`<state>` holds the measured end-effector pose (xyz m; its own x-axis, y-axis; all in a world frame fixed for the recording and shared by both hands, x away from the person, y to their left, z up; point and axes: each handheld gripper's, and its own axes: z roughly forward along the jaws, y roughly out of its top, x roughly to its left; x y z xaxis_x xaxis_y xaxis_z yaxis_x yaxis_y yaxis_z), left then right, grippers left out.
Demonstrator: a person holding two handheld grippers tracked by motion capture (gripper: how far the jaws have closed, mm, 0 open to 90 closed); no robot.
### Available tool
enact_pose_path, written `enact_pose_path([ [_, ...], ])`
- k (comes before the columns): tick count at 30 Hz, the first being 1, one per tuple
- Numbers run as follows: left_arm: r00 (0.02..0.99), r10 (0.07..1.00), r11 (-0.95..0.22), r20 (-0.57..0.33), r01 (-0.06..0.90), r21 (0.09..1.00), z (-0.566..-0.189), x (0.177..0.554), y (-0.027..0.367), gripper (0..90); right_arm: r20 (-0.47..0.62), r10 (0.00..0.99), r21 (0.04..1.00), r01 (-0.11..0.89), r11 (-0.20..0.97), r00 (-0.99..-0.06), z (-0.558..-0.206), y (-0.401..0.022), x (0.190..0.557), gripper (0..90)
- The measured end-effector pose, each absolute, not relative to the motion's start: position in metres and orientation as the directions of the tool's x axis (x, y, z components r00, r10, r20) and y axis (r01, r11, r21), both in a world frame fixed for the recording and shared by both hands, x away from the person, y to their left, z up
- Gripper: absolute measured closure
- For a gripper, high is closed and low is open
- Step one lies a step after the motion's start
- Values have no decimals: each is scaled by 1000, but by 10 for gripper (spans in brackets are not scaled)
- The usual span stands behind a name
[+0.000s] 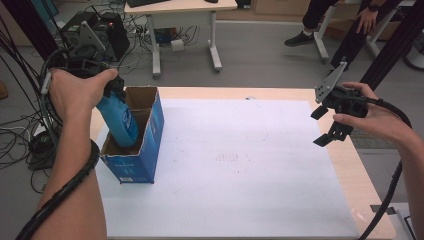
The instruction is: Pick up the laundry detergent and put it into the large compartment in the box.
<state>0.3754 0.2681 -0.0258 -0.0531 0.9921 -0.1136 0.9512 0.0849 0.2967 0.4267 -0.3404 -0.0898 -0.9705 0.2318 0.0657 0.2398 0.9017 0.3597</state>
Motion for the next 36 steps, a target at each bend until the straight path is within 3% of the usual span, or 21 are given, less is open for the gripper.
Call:
enact_pose_path([
  [36, -47, 994, 72, -101, 962, 263, -102, 381, 262, 379, 79, 224, 362, 237, 902, -971, -101, -337, 431, 33],
])
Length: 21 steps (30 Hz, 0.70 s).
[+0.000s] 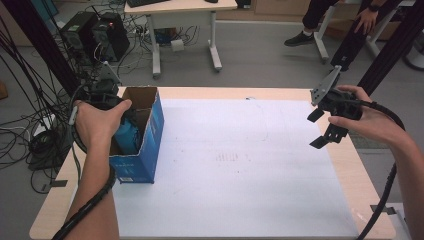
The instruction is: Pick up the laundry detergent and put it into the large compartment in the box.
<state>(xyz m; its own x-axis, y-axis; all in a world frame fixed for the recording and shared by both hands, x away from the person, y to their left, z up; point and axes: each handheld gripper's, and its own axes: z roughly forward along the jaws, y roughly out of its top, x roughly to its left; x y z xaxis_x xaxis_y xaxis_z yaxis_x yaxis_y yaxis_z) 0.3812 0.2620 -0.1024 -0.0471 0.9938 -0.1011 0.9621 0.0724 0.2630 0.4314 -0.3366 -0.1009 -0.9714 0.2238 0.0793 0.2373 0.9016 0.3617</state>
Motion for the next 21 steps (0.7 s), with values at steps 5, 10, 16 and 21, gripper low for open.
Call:
enact_pose_path([
  [5, -42, 994, 66, -98, 962, 263, -108, 382, 259, 379, 80, 223, 355, 237, 904, -971, -102, -334, 432, 34],
  [10, -40, 994, 65, -100, 962, 264, -113, 382, 259, 379, 79, 222, 357, 235, 904, -972, -102, -334, 433, 33],
  [16, -32, 995, 54, -89, 964, 262, -119, 382, 256, 379, 79, 223, 354, 236, 905, -972, -102, -333, 433, 33],
  [21, -28, 996, 50, -86, 964, 260, -123, 382, 256, 379, 79, 222, 353, 235, 905, -972, -103, -332, 433, 34],
])
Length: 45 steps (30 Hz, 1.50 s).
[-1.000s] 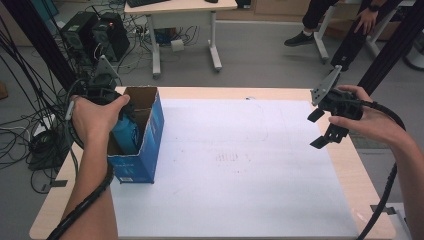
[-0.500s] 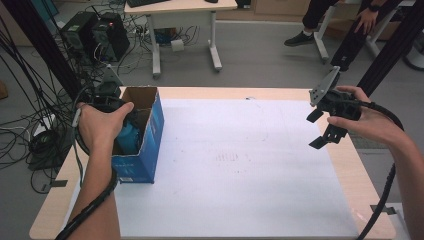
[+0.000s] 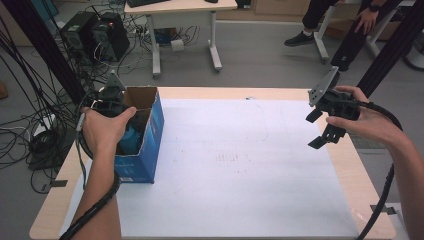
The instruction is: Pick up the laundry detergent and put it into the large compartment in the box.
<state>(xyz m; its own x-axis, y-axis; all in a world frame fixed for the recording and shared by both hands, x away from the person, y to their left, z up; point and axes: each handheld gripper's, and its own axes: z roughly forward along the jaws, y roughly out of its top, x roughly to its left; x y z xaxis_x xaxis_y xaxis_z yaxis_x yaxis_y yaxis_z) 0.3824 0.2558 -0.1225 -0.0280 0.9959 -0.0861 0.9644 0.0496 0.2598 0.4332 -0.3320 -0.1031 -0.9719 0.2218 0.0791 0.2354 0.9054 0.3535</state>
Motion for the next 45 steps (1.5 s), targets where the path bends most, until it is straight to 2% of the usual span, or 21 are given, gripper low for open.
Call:
enact_pose_path([
  [11, -19, 996, 40, -82, 965, 258, -135, 382, 253, 379, 79, 222, 348, 236, 907, -972, -104, -330, 433, 34],
  [19, -14, 998, 31, -68, 966, 255, -135, 384, 248, 377, 80, 226, 351, 240, 905, -971, -104, -330, 433, 33],
  [40, -45, 992, 74, -122, 966, 246, -135, 381, 264, 346, 93, 223, 342, 242, 908, -970, -106, -330, 433, 34],
  [45, -31, 994, 56, -102, 964, 259, -128, 379, 259, 333, 96, 221, 340, 240, 909, -971, -106, -328, 434, 33],
])
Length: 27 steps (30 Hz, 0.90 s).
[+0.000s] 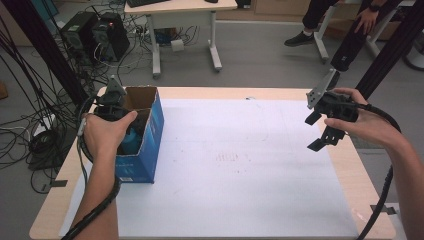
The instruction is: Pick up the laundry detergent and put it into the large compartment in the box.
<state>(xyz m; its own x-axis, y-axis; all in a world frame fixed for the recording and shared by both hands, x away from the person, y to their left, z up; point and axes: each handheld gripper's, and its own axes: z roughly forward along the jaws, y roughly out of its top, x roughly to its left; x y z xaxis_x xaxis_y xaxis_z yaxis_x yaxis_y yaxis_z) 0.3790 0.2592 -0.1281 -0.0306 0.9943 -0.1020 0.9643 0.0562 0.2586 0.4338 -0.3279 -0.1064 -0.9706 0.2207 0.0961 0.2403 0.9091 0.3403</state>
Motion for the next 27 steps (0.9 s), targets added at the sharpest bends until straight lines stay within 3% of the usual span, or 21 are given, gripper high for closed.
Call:
enact_pose_path([
  [15, -20, 999, 34, -48, 951, 308, -89, 364, 250, 305, 96, 212, 336, 232, 913, -972, -106, -322, 436, 33],
  [27, 54, 998, -39, -29, 929, 368, -48, 344, 238, 132, 92, 217, 343, 236, 909, -972, -105, -324, 435, 33],
])
